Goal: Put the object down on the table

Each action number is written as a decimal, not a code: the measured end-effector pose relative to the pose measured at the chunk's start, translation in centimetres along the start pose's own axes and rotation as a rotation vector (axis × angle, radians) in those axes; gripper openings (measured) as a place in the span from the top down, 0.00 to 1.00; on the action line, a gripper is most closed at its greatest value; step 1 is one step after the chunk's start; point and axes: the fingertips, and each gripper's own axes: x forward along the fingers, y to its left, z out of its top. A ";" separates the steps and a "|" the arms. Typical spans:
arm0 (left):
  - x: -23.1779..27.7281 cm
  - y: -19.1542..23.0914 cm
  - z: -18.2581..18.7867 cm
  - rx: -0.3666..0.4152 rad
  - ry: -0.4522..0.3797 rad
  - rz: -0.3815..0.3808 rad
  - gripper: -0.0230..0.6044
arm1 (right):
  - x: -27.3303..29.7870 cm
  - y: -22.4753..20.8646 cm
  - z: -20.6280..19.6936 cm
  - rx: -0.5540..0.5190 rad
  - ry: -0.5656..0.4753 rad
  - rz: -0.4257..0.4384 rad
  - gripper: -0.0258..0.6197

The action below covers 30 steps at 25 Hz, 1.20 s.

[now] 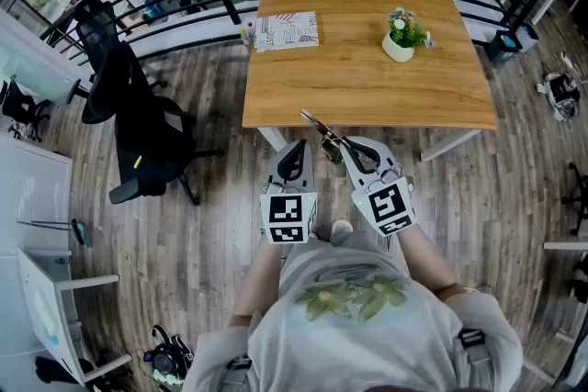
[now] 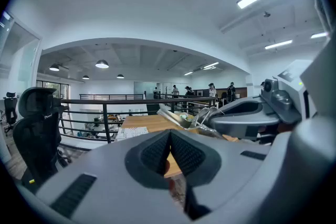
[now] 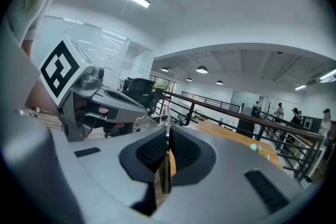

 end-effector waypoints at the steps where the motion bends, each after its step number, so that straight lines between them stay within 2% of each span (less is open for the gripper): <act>1: -0.2 0.0 0.0 0.002 0.003 -0.001 0.94 | -0.1 0.2 0.2 -0.001 0.001 -0.003 0.95; 7: -1.4 0.3 0.3 0.013 0.017 -0.033 0.94 | -0.8 1.2 -0.1 -0.025 0.036 -0.015 0.95; 12: -0.6 -0.4 1.2 0.020 0.002 -0.062 0.94 | -1.2 -0.6 0.2 0.004 0.017 -0.059 0.95; 18: 1.2 -1.5 1.7 0.023 -0.004 -0.067 0.94 | -1.1 -2.3 -0.1 -0.002 0.020 -0.058 0.95; 26: 2.2 -2.7 0.4 -0.016 0.011 -0.022 0.94 | -1.6 -3.9 -2.0 -0.011 0.036 -0.018 0.95; 30: 2.0 -2.7 -0.7 -0.022 0.044 0.007 0.94 | -1.3 -4.0 -2.5 -0.011 0.041 0.013 0.95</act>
